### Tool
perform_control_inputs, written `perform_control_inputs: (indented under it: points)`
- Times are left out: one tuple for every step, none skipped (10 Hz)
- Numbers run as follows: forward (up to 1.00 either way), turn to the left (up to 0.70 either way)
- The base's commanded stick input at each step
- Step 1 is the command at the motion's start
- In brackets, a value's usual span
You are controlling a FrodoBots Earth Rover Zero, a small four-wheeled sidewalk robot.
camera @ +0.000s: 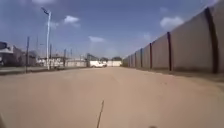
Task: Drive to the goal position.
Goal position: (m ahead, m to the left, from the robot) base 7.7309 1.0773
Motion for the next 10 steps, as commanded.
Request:
perform_control_inputs:
  points:
    - [1.00,0.00]
    - [1.00,0.00]
    - [1.00,0.00]
    - [1.00,0.00]
    - [1.00,0.00]
    - [1.00,0.00]
    - [1.00,0.00]
    - [1.00,0.00]
    - [1.00,0.00]
    - [1.00,0.00]
